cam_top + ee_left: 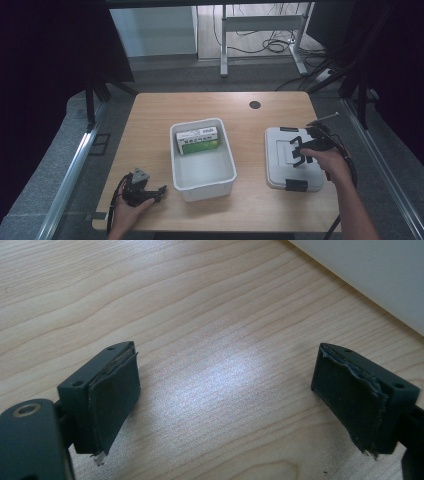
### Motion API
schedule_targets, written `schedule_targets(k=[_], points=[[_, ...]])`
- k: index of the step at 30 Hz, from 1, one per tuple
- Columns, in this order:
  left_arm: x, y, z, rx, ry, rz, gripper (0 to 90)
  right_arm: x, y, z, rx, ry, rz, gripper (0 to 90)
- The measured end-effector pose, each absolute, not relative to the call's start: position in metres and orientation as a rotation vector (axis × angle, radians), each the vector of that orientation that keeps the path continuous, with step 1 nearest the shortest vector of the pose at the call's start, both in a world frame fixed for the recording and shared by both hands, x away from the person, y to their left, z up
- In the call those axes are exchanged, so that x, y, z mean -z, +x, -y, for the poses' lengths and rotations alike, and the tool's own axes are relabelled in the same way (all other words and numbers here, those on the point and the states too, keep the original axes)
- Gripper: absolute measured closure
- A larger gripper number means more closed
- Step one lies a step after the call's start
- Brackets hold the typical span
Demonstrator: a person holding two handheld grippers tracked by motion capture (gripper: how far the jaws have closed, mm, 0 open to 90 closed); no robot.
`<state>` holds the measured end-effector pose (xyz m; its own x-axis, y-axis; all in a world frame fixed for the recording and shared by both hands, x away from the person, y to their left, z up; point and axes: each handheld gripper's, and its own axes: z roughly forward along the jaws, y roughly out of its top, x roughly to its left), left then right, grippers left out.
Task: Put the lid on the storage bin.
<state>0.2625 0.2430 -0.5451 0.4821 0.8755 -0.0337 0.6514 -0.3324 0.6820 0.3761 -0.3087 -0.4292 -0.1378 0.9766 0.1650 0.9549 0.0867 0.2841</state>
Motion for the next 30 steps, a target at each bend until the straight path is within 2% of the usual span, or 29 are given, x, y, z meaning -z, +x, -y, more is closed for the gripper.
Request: schedule_targets(k=[13,30], points=[[0.545,0.263,-0.243,-0.454,2.092,-1.255,11.9,0.438,0.392,0.317,-0.491,2.072,-2.226,36.6],[0.545,0.263,-0.243,-0.453,2.093,-1.255,11.9,0.455,0.414,0.321,-0.445,2.120,-2.205,53.0]])
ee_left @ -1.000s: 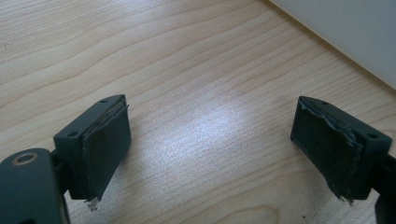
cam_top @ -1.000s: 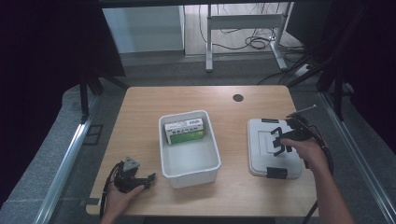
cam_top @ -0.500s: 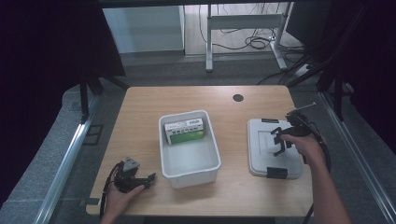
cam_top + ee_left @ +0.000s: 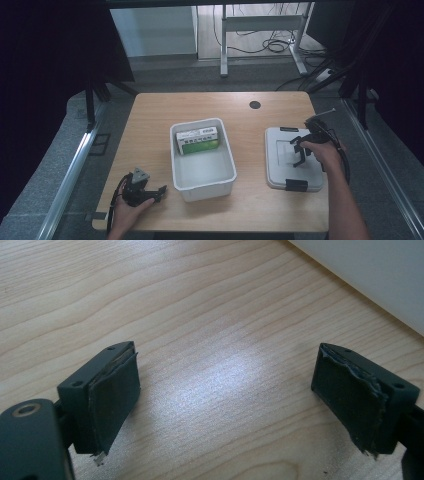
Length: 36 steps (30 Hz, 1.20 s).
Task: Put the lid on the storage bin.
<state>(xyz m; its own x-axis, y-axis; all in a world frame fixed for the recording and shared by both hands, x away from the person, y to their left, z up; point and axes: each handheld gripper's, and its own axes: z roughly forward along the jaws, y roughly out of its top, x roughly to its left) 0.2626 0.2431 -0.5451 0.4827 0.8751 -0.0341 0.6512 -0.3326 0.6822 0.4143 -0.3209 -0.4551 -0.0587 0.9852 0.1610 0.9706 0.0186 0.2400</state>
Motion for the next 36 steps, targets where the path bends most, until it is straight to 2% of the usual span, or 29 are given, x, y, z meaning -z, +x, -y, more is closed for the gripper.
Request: schedule_targets(k=[5,12,16,23,36], points=[[0.5452,0.2626,-0.2430,-0.454,2.092,-1.255,11.9,0.4594,0.4148,0.3200,-0.435,2.139,-2.198,58.7],[0.5451,0.2626,-0.2430,-0.454,2.093,-1.255,11.9,0.4561,0.4162,0.3190,-0.446,2.160,-2.179,60.4],[0.5451,0.2626,-0.2430,-0.454,2.093,-1.255,11.9,0.4581,0.4166,0.3191,-0.457,2.180,-2.178,69.7],[0.5451,0.2626,-0.2430,-0.453,2.093,-1.255,11.9,0.4592,0.4180,0.3154,-0.462,2.209,-2.190,80.9],[0.5452,0.2626,-0.2429,-0.454,2.092,-1.255,11.9,0.4596,0.4175,0.3160,-0.479,2.275,-2.155,84.6]])
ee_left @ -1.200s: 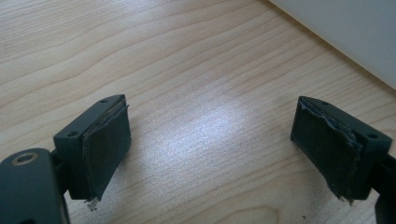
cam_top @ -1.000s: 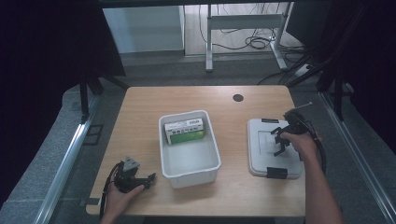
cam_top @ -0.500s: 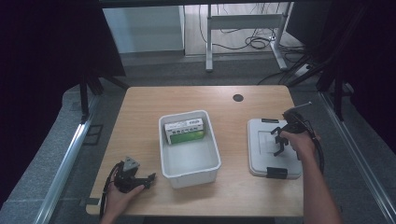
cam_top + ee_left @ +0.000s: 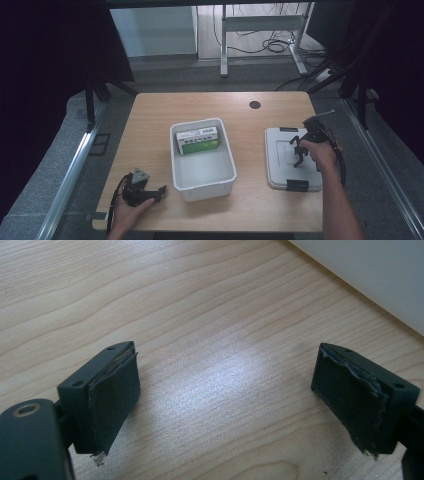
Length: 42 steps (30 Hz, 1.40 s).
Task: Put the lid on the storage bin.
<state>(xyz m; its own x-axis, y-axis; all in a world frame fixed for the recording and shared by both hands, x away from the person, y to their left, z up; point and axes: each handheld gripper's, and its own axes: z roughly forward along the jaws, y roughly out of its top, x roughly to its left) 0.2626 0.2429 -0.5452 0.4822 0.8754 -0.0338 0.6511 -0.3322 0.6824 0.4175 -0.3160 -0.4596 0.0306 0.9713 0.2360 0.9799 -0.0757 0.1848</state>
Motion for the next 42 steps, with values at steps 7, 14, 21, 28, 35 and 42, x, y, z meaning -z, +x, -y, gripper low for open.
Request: schedule_targets(k=[7,14,21,28,35,42], points=[[0.545,0.263,-0.243,-0.454,2.092,-1.255,11.9,0.459,0.416,0.318,0.478,-2.233,2.115,84.8],[0.545,0.263,-0.243,-0.454,2.092,-1.255,11.9,0.456,0.415,0.317,0.484,-2.250,2.106,84.9],[0.545,0.263,-0.243,-0.454,2.093,-1.255,11.9,0.451,0.412,0.320,0.505,-2.258,2.096,84.9],[0.545,0.263,-0.243,-0.454,2.093,-1.255,11.9,0.442,0.409,0.320,0.511,-2.253,2.105,84.8],[0.545,0.263,-0.243,-0.454,2.093,-1.256,11.9,0.432,0.405,0.318,0.527,-2.239,2.124,84.8],[0.545,0.263,-0.243,-0.454,2.094,-1.256,11.9,0.424,0.402,0.316,0.539,-2.237,2.130,84.8]])
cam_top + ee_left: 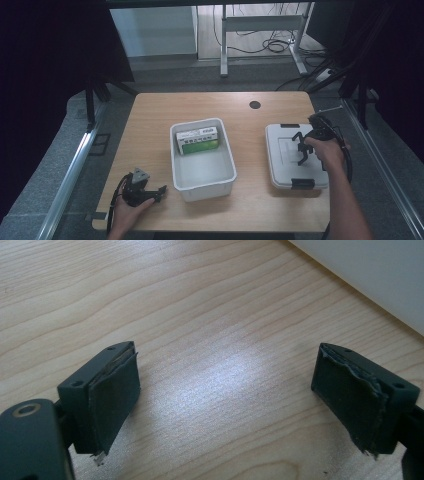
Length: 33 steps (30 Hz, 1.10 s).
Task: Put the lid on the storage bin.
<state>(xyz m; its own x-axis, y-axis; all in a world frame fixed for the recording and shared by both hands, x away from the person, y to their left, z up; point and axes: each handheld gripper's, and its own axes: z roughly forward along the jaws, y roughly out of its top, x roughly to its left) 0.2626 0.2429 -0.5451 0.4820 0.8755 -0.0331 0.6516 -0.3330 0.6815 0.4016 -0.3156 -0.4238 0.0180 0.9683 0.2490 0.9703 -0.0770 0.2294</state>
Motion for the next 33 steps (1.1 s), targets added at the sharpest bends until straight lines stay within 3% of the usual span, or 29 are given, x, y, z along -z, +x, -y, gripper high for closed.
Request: schedule_targets(k=[33], points=[[0.545,0.263,-0.243,-0.454,2.093,-1.256,11.9,0.372,0.388,0.303,0.613,-2.177,2.217,84.8]])
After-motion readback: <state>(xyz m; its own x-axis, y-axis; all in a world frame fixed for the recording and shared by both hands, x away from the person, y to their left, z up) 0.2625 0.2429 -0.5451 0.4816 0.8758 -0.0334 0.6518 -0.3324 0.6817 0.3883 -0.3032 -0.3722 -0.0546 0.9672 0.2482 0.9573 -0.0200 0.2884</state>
